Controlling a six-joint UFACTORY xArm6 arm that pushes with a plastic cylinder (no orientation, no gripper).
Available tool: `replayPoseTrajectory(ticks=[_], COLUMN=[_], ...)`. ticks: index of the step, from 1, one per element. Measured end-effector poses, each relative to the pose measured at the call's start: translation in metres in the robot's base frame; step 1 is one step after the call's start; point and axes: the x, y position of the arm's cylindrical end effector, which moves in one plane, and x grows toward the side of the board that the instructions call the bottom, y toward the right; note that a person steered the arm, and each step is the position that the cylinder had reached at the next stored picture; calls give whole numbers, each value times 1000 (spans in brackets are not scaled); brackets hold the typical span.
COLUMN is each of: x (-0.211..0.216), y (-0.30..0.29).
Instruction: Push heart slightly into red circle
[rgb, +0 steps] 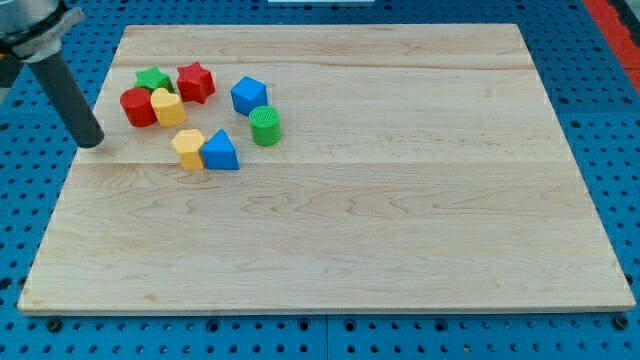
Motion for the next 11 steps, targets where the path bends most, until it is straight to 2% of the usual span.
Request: replayPoseTrajectory(ticks=[3, 4, 5, 8, 11], x=[-30, -49, -61, -85, -55], y=[129, 143, 115, 98, 93])
